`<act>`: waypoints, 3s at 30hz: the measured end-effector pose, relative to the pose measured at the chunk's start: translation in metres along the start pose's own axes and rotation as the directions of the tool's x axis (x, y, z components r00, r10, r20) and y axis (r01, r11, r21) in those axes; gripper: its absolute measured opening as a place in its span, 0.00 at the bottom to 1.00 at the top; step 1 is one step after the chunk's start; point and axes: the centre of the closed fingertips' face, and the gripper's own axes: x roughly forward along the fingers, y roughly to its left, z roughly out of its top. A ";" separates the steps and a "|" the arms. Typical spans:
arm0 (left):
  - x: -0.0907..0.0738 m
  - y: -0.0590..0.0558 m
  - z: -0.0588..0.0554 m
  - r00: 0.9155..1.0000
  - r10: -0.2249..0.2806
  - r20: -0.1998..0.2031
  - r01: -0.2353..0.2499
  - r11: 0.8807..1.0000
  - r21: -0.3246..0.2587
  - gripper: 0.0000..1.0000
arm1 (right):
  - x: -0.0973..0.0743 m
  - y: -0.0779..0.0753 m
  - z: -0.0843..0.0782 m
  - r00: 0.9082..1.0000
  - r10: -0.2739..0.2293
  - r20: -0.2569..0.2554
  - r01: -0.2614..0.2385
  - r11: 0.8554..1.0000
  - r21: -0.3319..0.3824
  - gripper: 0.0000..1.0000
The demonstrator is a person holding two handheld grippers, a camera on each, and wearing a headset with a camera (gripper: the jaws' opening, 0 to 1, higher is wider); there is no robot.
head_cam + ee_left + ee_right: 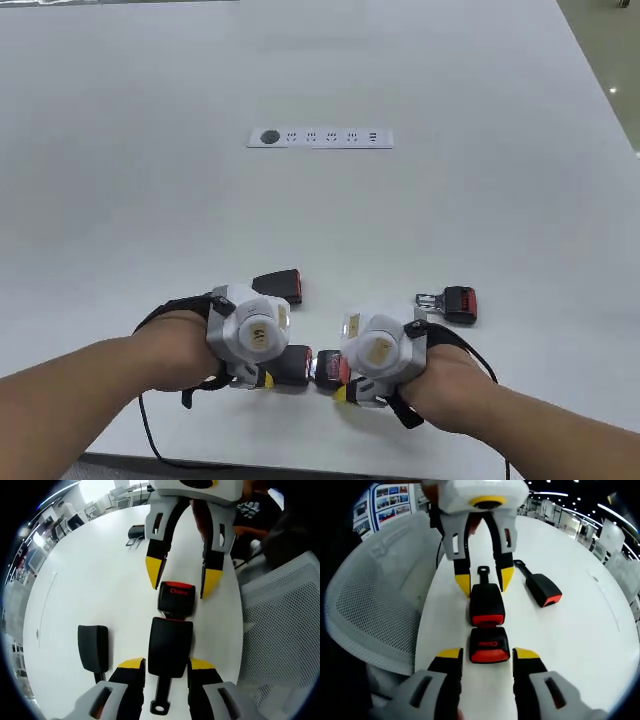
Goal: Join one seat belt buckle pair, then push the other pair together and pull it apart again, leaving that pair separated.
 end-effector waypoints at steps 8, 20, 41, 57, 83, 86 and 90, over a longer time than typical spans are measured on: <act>-0.026 0.032 0.009 0.997 0.066 0.047 -0.066 0.998 -0.008 0.37 | -0.038 -0.019 -0.002 0.997 -0.051 0.065 0.050 0.998 0.024 0.39; -0.028 0.106 0.008 0.986 0.156 0.055 -0.153 0.987 -0.047 0.46 | -0.086 -0.088 -0.058 0.987 -0.163 0.010 0.161 0.982 0.097 0.36; 0.011 0.113 -0.017 0.999 0.047 -0.017 -0.047 0.999 -0.007 0.32 | -0.091 -0.118 -0.134 0.981 -0.108 -0.158 0.127 0.986 0.110 0.35; 0.011 0.108 -0.014 0.999 0.024 -0.044 -0.020 0.996 0.089 0.31 | -0.087 -0.116 -0.122 0.976 -0.102 -0.190 0.112 0.993 0.043 0.33; 0.012 0.107 -0.012 0.996 0.006 -0.084 0.008 0.987 0.160 0.31 | 0.001 -0.107 -0.006 0.996 -0.052 -0.070 0.050 0.998 -0.032 0.33; 0.012 0.107 -0.012 0.996 0.004 -0.084 0.008 0.988 0.154 0.31 | 0.008 -0.107 0.002 0.996 -0.051 -0.071 0.048 0.998 -0.042 0.33; 0.012 0.107 -0.013 0.996 0.001 -0.086 0.012 0.988 0.151 0.31 | 0.011 -0.107 0.005 0.996 -0.050 -0.072 0.047 0.998 -0.039 0.33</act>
